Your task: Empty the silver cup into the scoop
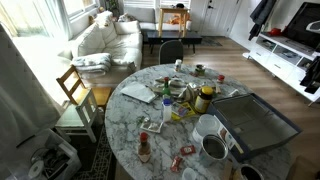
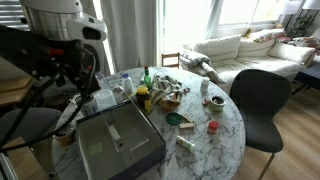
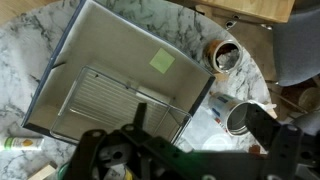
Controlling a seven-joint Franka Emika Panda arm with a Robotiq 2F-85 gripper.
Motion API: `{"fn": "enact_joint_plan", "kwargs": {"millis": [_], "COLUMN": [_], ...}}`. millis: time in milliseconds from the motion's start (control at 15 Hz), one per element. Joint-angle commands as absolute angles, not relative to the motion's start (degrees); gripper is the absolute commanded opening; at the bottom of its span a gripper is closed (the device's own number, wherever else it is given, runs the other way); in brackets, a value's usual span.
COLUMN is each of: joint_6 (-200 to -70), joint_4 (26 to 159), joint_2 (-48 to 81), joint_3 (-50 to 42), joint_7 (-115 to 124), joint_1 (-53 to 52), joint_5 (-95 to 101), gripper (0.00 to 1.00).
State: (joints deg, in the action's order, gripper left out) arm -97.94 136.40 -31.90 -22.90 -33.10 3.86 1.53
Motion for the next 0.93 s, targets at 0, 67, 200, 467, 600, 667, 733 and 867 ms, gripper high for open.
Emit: {"fn": "enact_joint_plan", "kwargs": {"millis": [0, 67, 200, 467, 600, 667, 733, 867], "joint_6": [-99.81, -100.48, -102.68, -110.73, -113.60, -112.03, -112.68, -112.69], "joint_4": [136.21, 136.28, 136.16, 136.07, 135.25, 136.33, 136.22, 136.16], "joint_2": [-27.89, -26.29, -22.80, -16.10, -13.55, -15.85, -14.86, -14.75], "joint_3": [-19.45, -17.82, -13.26, -4.21, -1.30, -2.32, -1.48, -1.49], "joint_7": [-29.83, -27.25, -20.74, -4.79, 3.26, -2.26, -1.16, -1.35], "joint_1": [2.43, 1.72, 0.34, -0.90, -0.97, -0.83, -1.04, -0.96], "joint_5": [-5.30, -8.22, -12.75, -16.44, -16.50, -15.49, -15.45, -15.44], "gripper": [1.00, 1.00, 1.00, 1.00, 1.00, 1.00, 1.00, 1.00]}}
